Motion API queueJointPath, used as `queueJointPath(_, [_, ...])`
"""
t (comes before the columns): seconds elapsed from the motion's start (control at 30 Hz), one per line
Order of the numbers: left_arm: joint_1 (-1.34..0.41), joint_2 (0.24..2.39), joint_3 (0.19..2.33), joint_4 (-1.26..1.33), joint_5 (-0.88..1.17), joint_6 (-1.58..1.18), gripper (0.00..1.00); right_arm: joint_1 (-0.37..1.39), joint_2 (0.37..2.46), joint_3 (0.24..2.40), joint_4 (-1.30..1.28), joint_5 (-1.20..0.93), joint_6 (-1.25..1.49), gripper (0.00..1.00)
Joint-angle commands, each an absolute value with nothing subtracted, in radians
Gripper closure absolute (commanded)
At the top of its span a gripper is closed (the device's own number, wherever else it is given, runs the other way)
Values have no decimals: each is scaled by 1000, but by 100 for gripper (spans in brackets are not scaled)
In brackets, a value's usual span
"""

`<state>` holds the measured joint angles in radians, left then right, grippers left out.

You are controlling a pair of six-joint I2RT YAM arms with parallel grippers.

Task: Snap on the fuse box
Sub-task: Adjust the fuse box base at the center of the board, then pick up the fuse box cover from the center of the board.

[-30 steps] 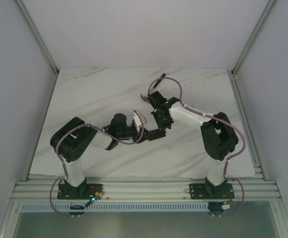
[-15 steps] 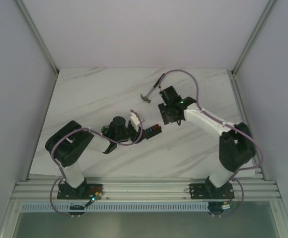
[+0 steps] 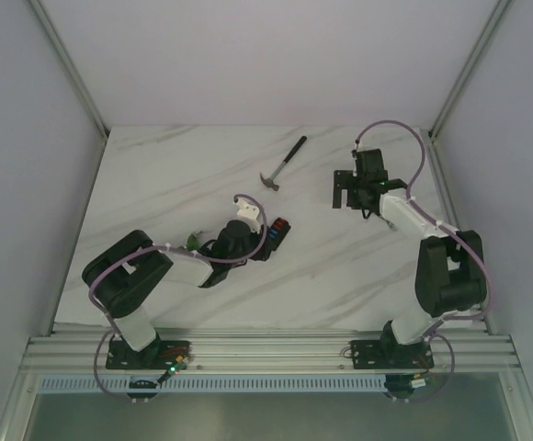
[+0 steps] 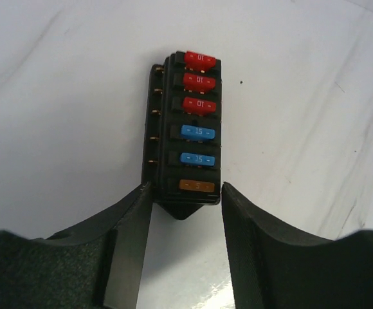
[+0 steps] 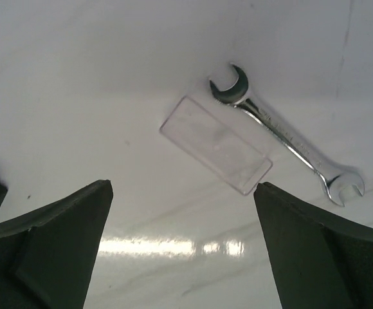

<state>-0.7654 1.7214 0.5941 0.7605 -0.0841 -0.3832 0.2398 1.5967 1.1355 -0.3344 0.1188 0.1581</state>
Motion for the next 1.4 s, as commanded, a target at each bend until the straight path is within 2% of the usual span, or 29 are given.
queueJointPath(0.0, [-819, 1749, 646, 596, -229, -531, 41, 185, 1649, 1096, -194, 38, 154, 0])
queueJointPath(0.2, [-848, 1764, 684, 574, -175, -600, 32, 141, 1717, 1106, -134, -25, 129, 0])
queueJointPath(0.63, [-907, 1755, 761, 647, 90, -568, 24, 119, 1801, 1139, -143, -51, 79, 0])
queueJointPath(0.83, [-865, 1606, 726, 507, 7, -536, 17, 133, 1779, 1122, -209, -107, 78, 0])
queueJointPath(0.97, [-791, 1484, 684, 390, -25, -513, 14, 173, 1770, 1103, -252, -102, 74, 5])
queueJointPath(1.13, [-677, 1290, 631, 284, -75, -477, 10, 242, 1774, 1089, -295, -6, 79, 12])
queueJointPath(1.37, [-571, 1144, 549, 233, -200, -413, 4, 302, 1777, 1080, -310, 113, 104, 19])
